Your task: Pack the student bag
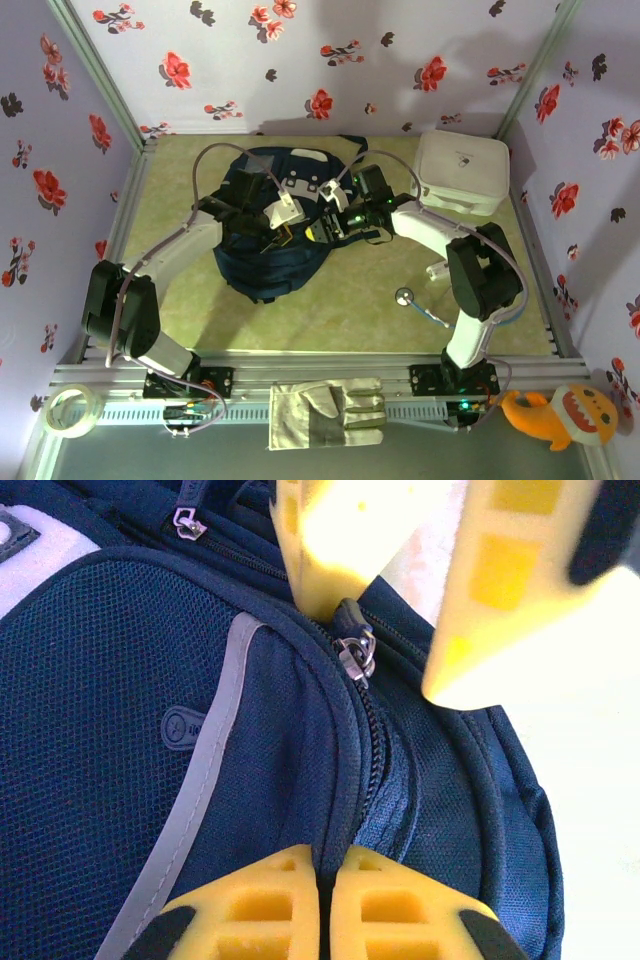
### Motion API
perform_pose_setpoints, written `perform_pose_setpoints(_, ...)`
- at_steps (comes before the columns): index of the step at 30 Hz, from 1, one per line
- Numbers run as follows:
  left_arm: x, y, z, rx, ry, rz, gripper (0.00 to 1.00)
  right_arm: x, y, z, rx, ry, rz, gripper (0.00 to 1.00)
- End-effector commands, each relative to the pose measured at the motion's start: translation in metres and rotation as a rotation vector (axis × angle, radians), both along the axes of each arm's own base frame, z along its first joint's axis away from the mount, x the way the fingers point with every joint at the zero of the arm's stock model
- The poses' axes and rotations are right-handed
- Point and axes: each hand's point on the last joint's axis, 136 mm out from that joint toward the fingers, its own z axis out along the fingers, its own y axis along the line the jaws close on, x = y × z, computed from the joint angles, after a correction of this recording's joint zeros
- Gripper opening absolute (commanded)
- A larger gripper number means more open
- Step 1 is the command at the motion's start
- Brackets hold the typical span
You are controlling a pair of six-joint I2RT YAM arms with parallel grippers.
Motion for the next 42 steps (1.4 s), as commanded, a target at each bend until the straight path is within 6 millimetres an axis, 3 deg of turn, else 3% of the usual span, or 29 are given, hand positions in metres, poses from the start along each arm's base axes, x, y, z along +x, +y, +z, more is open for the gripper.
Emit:
perform_pose_setpoints(1, 0.031, 0.009, 0.024, -0.022, -0.122, 0.083, 0.0, -0.016, -0.001, -0.001, -0.02, 0.038, 0.02, 0.53)
perform_pose_setpoints(8, 0.025, 0.005, 0.023, -0.033, -0.098, 0.059, 0.0, -0.003, -0.001, 0.0, -0.049, 0.001, -0.024, 0.32)
perform_pose_setpoints(15, 0.027, 0.004, 0.025, -0.039, -0.097, 0.06, 0.0, -0.001, -0.001, 0.001, -0.058, -0.006, -0.018, 0.24)
perform_pose_setpoints(26, 0.029, 0.001, 0.02, -0.039, -0.075, 0.064, 0.0, -0.022, 0.0, 0.016, -0.028, -0.051, 0.035, 0.07)
perform_pose_setpoints(33, 0.028, -0.006, 0.015, -0.053, -0.041, 0.046, 0.01, -0.042, 0.008, 0.012, -0.027, -0.052, 0.079, 0.06)
perform_pose_setpoints(38, 0.026, -0.016, 0.013, -0.078, -0.021, 0.026, 0.03, -0.046, 0.013, 0.004, -0.04, -0.05, 0.075, 0.06)
perform_pose_setpoints(42, 0.026, -0.014, 0.014, -0.078, -0.029, 0.035, 0.08, -0.041, 0.003, 0.0, -0.069, -0.054, 0.018, 0.18)
